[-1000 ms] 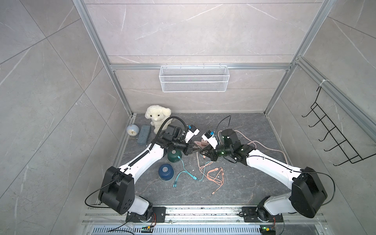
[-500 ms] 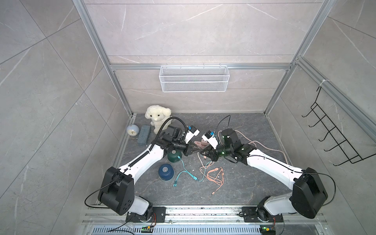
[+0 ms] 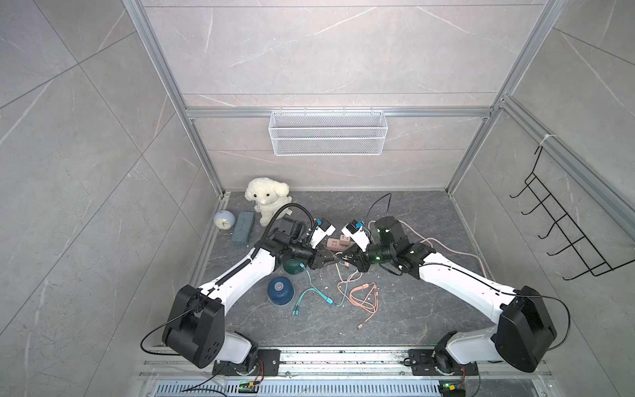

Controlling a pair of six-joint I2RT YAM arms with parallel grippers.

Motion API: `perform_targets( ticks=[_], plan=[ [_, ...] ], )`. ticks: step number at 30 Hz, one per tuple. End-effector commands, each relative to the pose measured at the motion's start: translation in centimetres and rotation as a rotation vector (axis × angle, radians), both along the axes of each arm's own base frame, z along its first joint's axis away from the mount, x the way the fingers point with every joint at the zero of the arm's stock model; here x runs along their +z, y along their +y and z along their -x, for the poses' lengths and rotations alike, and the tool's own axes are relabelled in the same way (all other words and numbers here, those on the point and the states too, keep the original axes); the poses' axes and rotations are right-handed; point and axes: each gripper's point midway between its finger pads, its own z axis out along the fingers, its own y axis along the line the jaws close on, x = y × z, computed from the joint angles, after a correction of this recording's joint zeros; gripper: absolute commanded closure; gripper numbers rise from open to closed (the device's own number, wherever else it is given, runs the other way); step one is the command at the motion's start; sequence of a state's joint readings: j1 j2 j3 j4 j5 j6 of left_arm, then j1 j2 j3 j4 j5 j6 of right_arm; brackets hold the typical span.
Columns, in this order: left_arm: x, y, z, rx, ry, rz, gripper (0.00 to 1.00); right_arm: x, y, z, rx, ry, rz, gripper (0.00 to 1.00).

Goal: Charge the cordless meat grinders
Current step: Adjust the charging cable at the center of the board.

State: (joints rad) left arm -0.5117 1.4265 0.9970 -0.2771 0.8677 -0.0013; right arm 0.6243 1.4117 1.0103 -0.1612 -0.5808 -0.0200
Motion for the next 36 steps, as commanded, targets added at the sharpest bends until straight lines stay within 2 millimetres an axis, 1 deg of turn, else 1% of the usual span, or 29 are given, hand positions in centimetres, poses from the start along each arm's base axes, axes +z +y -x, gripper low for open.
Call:
perform_targets(
  ticks=[1,2,5,8,9,11,15,17,21,25,28,32,36],
  plan=[
    [1.4,-0.3,0.4,-0.021,-0.025,0.034,0.97,2.0,0.3,0.1,0.025,-0.039,-0.027,1.00],
    [1.5,-0.3,0.4,-0.023,-0.028,0.036,1.00,1.9,0.3,0.1,0.027,-0.037,-0.024,1.00],
    [1.9,-0.3,0.3,-0.025,-0.040,0.041,1.00,1.5,0.3,0.2,0.031,-0.026,-0.016,1.00],
    [2.1,-0.3,0.1,-0.019,-0.050,0.035,1.00,0.9,0.0,-0.3,0.003,-0.017,0.017,1.00],
    [1.9,-0.2,-0.1,-0.007,-0.053,0.024,1.00,0.7,-0.1,-0.6,-0.011,-0.013,0.035,0.95],
    [1.8,-0.1,-0.4,0.009,-0.059,0.009,1.00,0.1,-0.5,-0.9,-0.030,-0.003,0.070,0.88],
    [2.1,0.1,-0.4,0.011,-0.072,-0.003,1.00,-0.8,-1.1,-1.0,-0.055,0.008,0.115,0.77],
    [2.2,0.1,-0.4,0.012,-0.077,-0.006,1.00,-0.9,-1.2,-1.0,-0.059,0.010,0.125,0.72],
    [2.1,0.1,-0.3,0.010,-0.071,-0.010,1.00,-1.3,-1.3,-1.2,-0.066,0.021,0.149,0.67],
    [2.0,0.2,-0.2,0.010,-0.066,-0.017,1.00,-1.9,-1.7,-1.7,-0.093,0.022,0.182,0.67],
    [1.8,0.2,-0.3,0.012,-0.060,-0.027,1.00,-2.1,-2.0,-2.1,-0.112,0.027,0.210,0.70],
    [1.5,0.2,-0.4,0.013,-0.057,-0.037,1.00,-2.3,-2.2,-2.4,-0.129,0.025,0.227,0.81],
    [1.3,0.2,-0.7,0.023,-0.056,-0.055,1.00,-2.5,-2.0,-2.5,-0.127,0.039,0.231,0.88]
  ],
)
